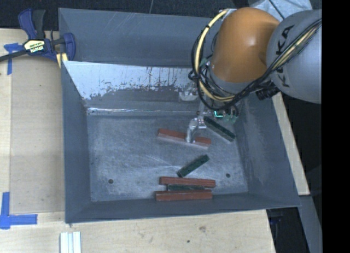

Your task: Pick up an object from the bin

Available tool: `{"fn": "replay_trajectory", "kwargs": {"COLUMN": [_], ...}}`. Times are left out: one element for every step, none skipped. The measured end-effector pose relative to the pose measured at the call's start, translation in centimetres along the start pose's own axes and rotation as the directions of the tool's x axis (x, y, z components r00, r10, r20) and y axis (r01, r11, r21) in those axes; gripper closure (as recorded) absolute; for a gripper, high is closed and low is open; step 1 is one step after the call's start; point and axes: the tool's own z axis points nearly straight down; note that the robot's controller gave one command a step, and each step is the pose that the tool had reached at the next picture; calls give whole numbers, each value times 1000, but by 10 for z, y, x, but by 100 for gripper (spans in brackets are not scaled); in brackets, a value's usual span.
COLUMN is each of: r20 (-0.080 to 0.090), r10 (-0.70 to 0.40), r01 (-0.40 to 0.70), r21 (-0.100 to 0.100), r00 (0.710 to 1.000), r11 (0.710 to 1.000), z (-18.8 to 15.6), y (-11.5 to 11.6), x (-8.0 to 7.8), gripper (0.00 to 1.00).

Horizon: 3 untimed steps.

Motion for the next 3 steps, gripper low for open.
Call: {"fn": "replay_trajectory", "kwargs": {"r20": [6,6,5], "r10": [36,37,70], "r01": [-36,-37,-70], "r21": [0,0,-1], "r00": [999,999,998], "r11": [999,999,998], "z": [117,117,-48], "y": [15,15,23], "x": [-2,-2,5], "gripper": [100,100,100]}}
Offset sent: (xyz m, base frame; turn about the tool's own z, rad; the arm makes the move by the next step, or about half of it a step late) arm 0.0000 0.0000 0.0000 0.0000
